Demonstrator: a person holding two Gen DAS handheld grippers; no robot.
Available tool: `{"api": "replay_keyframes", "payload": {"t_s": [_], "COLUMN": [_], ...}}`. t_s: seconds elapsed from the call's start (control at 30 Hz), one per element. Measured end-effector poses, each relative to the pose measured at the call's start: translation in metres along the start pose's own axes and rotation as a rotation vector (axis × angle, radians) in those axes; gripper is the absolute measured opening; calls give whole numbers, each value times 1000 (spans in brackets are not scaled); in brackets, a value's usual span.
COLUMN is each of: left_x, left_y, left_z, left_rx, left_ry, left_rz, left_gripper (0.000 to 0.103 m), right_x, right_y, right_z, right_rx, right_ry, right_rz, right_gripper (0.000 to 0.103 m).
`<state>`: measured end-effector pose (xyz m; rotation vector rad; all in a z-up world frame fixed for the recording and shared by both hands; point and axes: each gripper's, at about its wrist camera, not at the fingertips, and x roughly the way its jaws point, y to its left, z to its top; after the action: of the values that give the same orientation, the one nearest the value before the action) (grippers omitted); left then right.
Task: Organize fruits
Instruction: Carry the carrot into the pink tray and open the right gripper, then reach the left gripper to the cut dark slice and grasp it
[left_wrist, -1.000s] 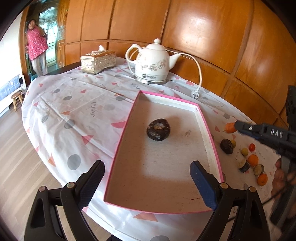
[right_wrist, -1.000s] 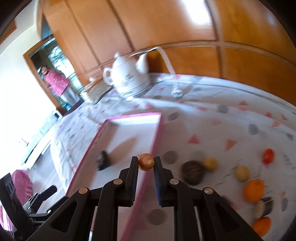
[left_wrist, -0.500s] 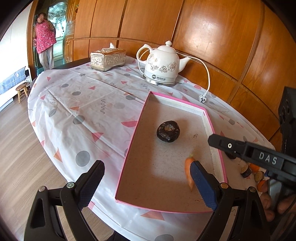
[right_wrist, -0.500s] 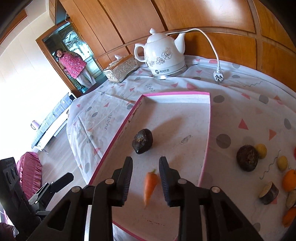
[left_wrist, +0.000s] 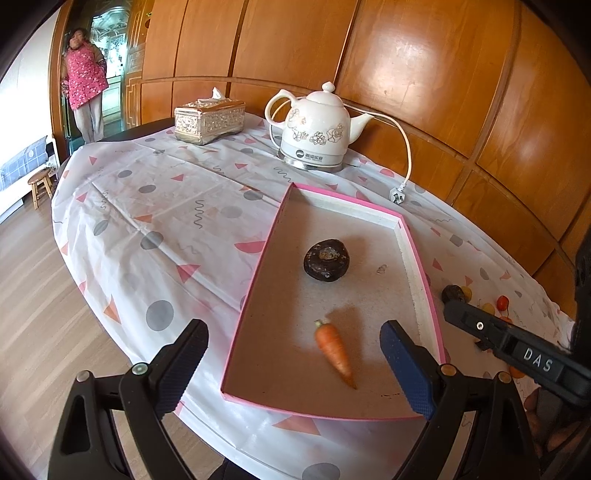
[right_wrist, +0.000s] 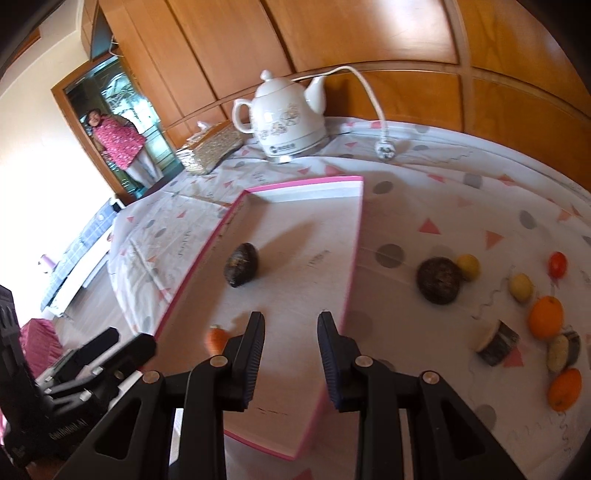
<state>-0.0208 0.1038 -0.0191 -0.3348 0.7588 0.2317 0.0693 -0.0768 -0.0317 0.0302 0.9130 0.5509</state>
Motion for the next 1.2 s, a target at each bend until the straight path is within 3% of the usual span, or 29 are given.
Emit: {"api": "replay_keyframes", "payload": {"t_s": [0.2, 0.4, 0.8, 1.2], "left_x": [-2, 0, 2, -5], "left_y": [-3, -7, -23, -62], "left_z": [-1, -1, -4, -6], "left_rx": [11, 26, 81, 226], "left_ry": [-1, 2, 10, 4], "left_rz": [-5, -15, -54, -202], "left_gripper": [96, 96, 96, 100], "right_x": [-16, -36, -69, -102], "right_y": [-11, -30, -94, -147], "right_z": [-12, -30, -74, -111], "right_rx": [-12, 2, 169, 320], "right_ry": [-47, -101, -121, -139], "right_rz": [-91, -240, -434, -596], "right_gripper": [30, 35, 35, 35]}}
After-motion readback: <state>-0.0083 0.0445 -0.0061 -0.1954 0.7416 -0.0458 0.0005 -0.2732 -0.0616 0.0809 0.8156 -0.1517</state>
